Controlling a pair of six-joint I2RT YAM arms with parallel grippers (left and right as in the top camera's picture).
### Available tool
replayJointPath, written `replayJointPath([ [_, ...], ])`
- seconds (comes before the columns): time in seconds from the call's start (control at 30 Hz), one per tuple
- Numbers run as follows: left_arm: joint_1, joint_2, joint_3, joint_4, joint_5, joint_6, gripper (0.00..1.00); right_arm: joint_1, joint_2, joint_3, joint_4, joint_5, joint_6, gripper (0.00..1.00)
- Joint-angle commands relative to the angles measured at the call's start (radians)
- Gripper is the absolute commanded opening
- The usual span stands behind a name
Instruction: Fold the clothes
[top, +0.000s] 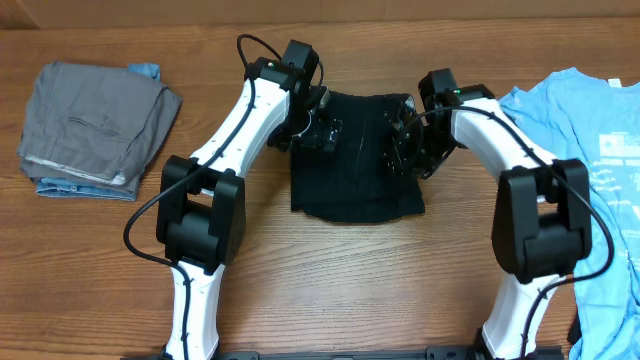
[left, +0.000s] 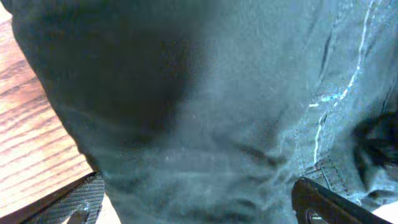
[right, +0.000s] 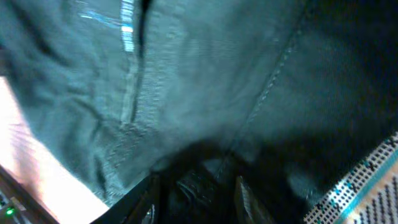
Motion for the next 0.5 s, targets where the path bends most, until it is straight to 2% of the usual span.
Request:
replayJointPath([
  [0.0, 0.0, 0.005, -0.053, 0.011, -0.038, -0.01, 0.99, 0.0, 0.029, -0.031, 0.017, 0.051, -0.007, 0.43],
  [0.1, 0.0, 0.005, -0.069, 0.012, -0.075, -0.01, 0.99, 0.0, 0.029, -0.1, 0.054, 0.13, 0.003, 0.43],
  [0.23, 0.0, 0.005, -0.069, 0.016, -0.091, -0.01, 0.99, 0.0, 0.029, -0.166, 0.118, 0.125, 0.008, 0.43],
  [0.47, 0.0, 0.005, -0.073, 0.017, -0.115, -0.01, 0.99, -0.003, 0.019, -0.116, 0.056, 0.103, 0.031, 0.43],
])
